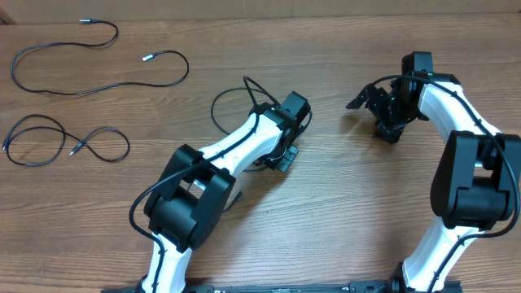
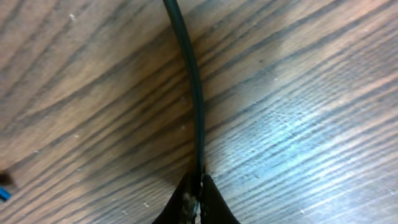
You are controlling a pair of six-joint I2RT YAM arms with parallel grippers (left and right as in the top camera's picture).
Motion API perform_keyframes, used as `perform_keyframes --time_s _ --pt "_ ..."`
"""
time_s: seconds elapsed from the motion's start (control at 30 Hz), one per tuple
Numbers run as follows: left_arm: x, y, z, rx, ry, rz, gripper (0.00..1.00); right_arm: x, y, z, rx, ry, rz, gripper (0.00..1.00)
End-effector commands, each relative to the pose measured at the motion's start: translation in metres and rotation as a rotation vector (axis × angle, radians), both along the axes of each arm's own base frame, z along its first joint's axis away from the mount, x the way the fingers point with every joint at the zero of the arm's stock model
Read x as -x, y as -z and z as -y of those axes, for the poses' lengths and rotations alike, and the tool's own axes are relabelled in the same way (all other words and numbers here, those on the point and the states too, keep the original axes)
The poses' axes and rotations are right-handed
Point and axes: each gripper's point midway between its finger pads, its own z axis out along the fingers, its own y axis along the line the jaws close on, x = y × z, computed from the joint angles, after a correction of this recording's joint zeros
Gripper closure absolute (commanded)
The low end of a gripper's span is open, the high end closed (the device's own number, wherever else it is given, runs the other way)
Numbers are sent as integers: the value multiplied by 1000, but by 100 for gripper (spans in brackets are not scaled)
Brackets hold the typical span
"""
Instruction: Untangle cables
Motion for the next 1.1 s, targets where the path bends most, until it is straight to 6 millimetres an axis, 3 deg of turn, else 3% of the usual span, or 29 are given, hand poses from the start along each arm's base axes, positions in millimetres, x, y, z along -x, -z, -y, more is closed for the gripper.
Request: perform_keyframes --time_s 0.0,0.17,0.37,0.6,1.07 --pt "5 -19 9 85 -21 -14 96 -11 -18 -1 5 -4 63 0" --pt "6 -53 20 218 -24 -12 96 -11 -18 -1 5 -4 62 0" --pt "7 -78 28 440 -62 -120 96 -11 -18 -1 5 -4 62 0" --pt "0 -87 18 548 -117 -181 96 -11 -18 -1 5 -4 62 0" --pt "0 -88 19 555 -118 -186 96 -18 -20 0 7 -1 93 0"
